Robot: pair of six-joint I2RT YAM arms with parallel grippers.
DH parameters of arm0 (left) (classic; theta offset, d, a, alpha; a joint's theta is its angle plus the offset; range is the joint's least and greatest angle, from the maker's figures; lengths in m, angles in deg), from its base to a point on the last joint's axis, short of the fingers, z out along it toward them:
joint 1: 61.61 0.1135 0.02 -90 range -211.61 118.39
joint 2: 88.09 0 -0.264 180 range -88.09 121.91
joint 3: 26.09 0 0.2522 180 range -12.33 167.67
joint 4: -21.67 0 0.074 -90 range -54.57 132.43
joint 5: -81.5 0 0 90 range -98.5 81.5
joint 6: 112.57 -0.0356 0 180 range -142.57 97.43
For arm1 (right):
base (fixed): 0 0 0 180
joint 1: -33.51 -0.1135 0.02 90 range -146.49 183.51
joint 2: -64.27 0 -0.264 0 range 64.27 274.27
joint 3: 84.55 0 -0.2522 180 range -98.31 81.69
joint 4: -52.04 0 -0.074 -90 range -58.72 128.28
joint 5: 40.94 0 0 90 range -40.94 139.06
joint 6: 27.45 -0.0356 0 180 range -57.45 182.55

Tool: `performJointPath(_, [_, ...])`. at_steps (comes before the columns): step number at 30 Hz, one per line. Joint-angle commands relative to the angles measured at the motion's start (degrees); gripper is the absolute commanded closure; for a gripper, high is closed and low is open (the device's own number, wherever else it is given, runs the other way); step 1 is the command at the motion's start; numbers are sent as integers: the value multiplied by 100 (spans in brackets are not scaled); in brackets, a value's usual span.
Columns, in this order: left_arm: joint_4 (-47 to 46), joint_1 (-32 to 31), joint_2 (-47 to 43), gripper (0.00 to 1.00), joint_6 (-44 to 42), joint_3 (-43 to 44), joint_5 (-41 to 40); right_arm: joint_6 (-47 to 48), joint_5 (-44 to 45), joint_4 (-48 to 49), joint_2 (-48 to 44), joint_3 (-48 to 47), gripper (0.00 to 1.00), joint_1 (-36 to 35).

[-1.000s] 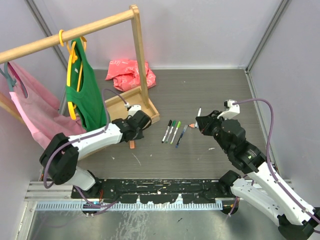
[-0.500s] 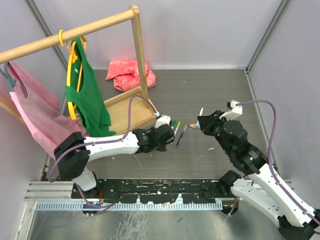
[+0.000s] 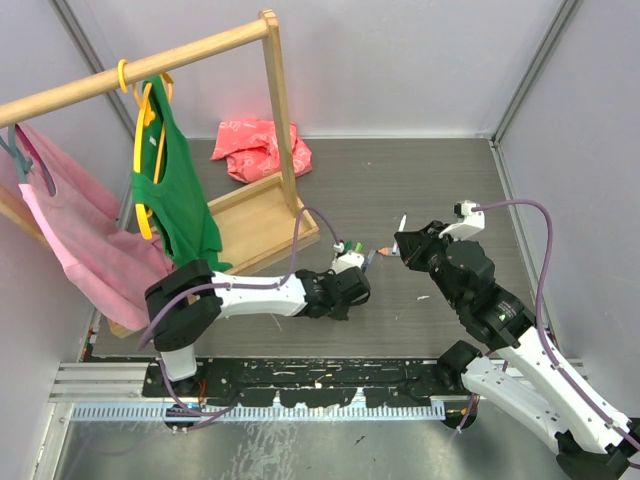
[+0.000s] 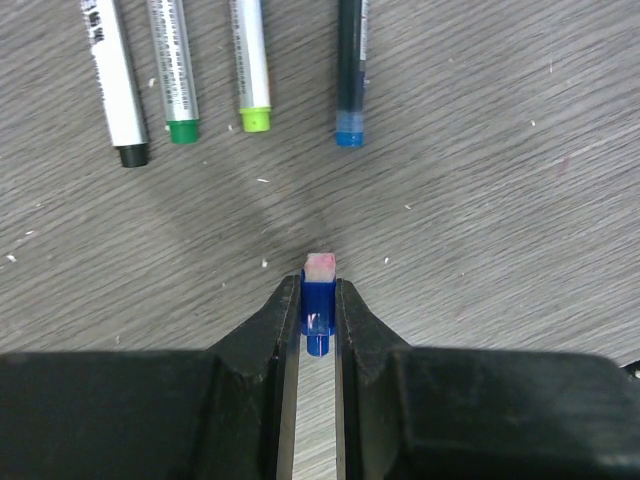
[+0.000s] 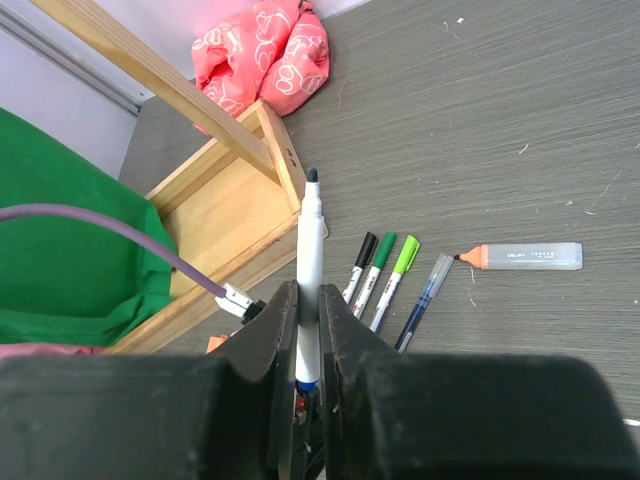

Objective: Insert the pens into the pen caps
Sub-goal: Insert the pen into the pen.

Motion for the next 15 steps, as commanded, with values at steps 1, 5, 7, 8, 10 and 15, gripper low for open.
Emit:
performJointPath(1, [-337, -44, 131, 95, -46, 234, 110, -61, 107, 144, 2, -65, 100, 23])
performJointPath(5, [-332, -66, 259, 92, -103, 280, 135, -52, 122, 143, -2, -57, 100, 17])
performJointPath(7, [-331, -70, 297, 91, -115, 295, 127, -60, 137, 144, -14, -36, 100, 22])
performJointPath(8, [-330, -71, 317, 90, -117, 292, 122, -68, 152, 143, -15, -24, 100, 21])
performJointPath(10, [-315, -67, 340, 87, -118, 306, 129, -77, 152, 144, -23, -14, 100, 22])
performJointPath(15, [-309, -79, 350, 79, -126, 281, 120, -78, 165, 143, -7, -15, 100, 17])
